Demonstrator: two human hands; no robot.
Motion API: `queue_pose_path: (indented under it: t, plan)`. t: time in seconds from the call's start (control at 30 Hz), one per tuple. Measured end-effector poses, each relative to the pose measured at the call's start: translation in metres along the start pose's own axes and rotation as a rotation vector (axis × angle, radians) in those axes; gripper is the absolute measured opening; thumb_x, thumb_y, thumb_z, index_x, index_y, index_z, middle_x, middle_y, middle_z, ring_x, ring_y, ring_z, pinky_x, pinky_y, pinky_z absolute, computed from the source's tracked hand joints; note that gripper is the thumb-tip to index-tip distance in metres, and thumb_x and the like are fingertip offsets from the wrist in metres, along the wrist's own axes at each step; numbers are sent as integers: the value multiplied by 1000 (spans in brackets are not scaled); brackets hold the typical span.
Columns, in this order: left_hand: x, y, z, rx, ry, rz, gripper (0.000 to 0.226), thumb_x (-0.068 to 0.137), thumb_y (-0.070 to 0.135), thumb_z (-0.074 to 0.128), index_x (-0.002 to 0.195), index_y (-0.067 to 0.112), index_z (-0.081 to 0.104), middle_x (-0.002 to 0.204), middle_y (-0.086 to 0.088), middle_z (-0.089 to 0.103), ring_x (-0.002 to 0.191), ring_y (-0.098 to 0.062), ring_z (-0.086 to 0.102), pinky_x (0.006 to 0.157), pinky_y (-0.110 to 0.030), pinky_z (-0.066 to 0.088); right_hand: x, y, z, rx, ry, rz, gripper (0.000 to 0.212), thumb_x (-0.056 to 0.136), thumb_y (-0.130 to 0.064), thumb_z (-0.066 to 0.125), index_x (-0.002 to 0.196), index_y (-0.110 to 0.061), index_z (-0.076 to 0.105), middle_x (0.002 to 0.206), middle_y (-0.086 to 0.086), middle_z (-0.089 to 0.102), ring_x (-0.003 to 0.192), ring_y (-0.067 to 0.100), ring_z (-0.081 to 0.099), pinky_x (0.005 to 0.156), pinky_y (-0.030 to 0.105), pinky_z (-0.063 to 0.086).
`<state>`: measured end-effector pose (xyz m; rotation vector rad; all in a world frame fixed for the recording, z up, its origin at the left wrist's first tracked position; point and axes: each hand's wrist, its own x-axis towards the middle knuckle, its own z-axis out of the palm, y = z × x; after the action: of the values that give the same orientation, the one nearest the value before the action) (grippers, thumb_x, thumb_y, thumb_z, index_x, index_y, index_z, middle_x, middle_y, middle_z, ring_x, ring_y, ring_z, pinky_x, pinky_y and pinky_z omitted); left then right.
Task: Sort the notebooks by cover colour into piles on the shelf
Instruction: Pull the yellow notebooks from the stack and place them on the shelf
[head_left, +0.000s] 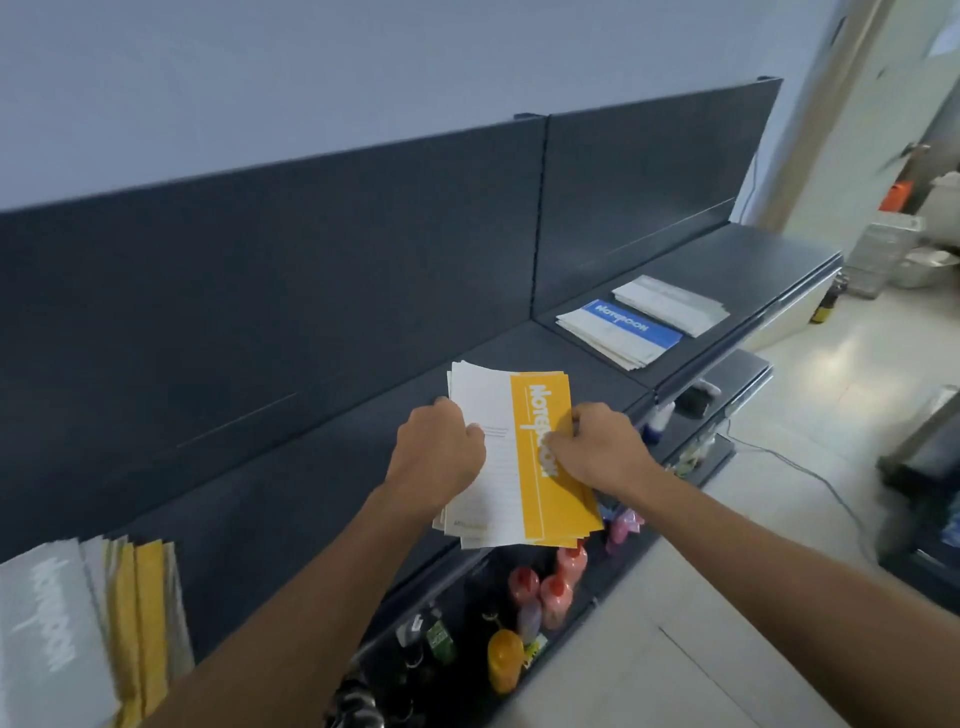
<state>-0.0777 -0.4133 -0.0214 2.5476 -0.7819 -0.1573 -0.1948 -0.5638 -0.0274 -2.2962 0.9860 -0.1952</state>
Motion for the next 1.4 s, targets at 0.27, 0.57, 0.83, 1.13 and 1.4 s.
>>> queue_pose_path:
  t: [0.27,0.57,0.83,1.13,1.4]
  plan:
    - [53,138,81,58,-35,51,25,96,35,47,86,12,47,80,-1,48,66,-14,50,45,-27,32,64,118,-85,-8,63,30,32,89,-24,62,82,7,61,94,25,71,67,27,63,54,34,44]
    - [108,246,131,78,-134,146,29,97,36,48,78,15,45,85,-3,58,70,-18,59,50,-28,42,124,198,-155,-21,149,161,34,87,-32,62,93,1,68,88,14,72,75,24,67,62,36,53]
    - [169,309,175,80,-180,249,31,99,37,48,74,22,37,80,3,48,66,-11,49,48,-25,34,175,244,-191,-39,185,305,22,88,-37,61,91,-15,60,83,-1,61,79,23,61,68,36,51]
    - [247,374,219,-39,-219,384,32,98,35,51,72,17,44,73,0,56,64,-13,56,49,-26,39,245,282,-238,-33,242,427,28,91,-41,61,106,-18,57,98,1,63,85,22,62,67,32,47]
    - [295,427,251,-17,-248,438,32,97,30,49,69,17,40,71,0,52,61,-13,50,47,-27,31,293,318,-269,-25,283,471,25,94,-40,59,105,-18,55,98,1,64,85,22,63,70,34,52]
